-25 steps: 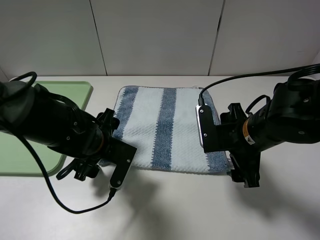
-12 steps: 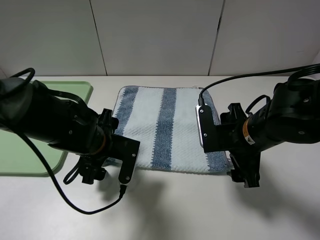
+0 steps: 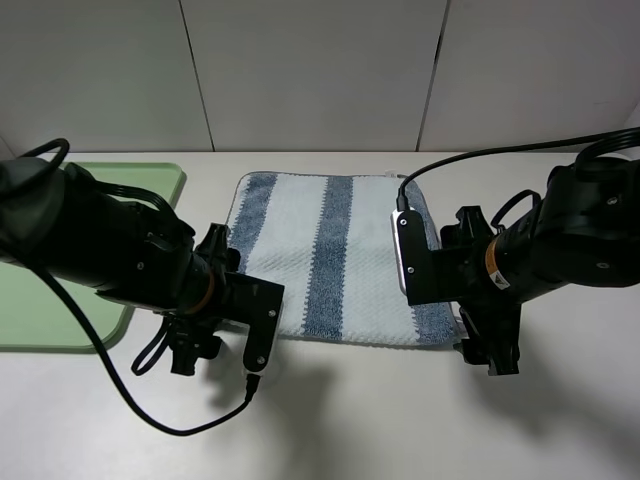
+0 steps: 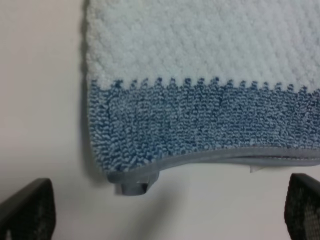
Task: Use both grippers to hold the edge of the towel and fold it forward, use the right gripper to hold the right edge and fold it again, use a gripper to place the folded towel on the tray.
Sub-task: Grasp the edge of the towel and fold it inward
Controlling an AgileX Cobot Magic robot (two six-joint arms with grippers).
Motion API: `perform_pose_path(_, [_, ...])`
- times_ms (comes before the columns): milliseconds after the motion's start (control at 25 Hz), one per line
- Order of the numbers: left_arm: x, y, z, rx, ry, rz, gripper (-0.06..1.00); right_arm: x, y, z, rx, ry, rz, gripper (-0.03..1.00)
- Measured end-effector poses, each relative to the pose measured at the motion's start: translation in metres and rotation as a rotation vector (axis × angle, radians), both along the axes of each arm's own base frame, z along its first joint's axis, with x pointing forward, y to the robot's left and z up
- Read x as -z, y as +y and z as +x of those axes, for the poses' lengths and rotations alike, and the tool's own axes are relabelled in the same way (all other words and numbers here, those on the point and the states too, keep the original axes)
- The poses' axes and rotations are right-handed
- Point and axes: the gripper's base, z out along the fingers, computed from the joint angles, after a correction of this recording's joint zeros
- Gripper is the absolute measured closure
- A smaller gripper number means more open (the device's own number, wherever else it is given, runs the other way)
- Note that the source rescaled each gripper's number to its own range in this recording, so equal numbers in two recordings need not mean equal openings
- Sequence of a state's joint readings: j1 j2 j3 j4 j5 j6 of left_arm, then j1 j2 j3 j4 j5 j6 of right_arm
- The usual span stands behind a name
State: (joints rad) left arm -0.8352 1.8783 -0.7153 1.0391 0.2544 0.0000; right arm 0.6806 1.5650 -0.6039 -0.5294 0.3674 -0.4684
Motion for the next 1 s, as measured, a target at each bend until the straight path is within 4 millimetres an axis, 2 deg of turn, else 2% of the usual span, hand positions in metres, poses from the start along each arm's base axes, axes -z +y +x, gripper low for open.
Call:
perform_pose_path(200, [0.000,-0.001,-0.001,0.003,0.006,-0.013,0.25,0.000,0.000,0.000,0.000,0.000,0.000,-0.03])
perform_pose_path(760, [0.011,-0.003,0.002,0.017,0.015,0.027,0.28,0.000,0.000,0.000,0.001,0.000,0.001,-0.03])
perform_pose_path(880, [0.011,-0.003,0.002,0.016,0.016,0.028,0.33,0.000,0.000,0.000,0.002,0.001,0.001,-0.03])
perform_pose_path(1000, [0.013,-0.003,0.002,0.015,0.023,0.031,0.44,0.000,0.000,0.000,0.003,0.001,0.002,-0.03])
